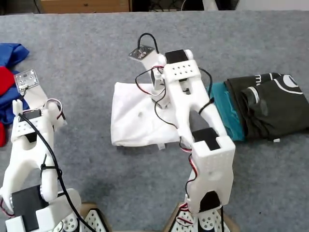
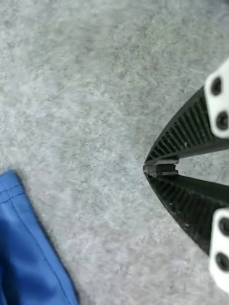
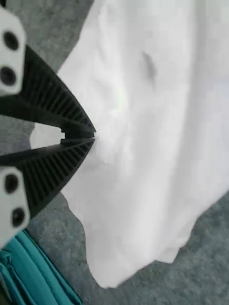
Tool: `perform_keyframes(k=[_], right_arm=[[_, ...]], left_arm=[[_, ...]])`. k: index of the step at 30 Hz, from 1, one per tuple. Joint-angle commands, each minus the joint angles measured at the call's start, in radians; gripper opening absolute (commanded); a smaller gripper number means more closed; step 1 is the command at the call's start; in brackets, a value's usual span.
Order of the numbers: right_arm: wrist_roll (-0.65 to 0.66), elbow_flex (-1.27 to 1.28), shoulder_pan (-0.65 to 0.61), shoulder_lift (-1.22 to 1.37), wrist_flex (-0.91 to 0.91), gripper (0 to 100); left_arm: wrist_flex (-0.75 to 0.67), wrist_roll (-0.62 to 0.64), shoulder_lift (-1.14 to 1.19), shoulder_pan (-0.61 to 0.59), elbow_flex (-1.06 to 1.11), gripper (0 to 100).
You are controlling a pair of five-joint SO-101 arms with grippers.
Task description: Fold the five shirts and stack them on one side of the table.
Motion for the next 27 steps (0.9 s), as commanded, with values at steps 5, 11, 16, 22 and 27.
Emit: perform_keyframes(k=[5,11,16,22,27], right_arm=[[0.101,0.093,0.064,-0.012,0.118,1.2],[0.203,0.216,0.219,-0.11,0.12,1.2],[0.198,0.079,0.114,-0.219,0.064,1.2],[-0.035,0.018,-0.002,-0.102,-0.278,1.2],[-0.1,-0.038,-0.011,0.042,-0.27,1.2]], left_arm=[[-0.02,0.0,-0.005,0.015,0.005,3],[-0.02,0.0,-0.005,0.015,0.004,3],[-0.02,0.0,-0.005,0.015,0.002,3],[-0.02,0.0,-0.005,0.012,0.005,3],[-0.02,0.0,-0.005,0.012,0.005,3]])
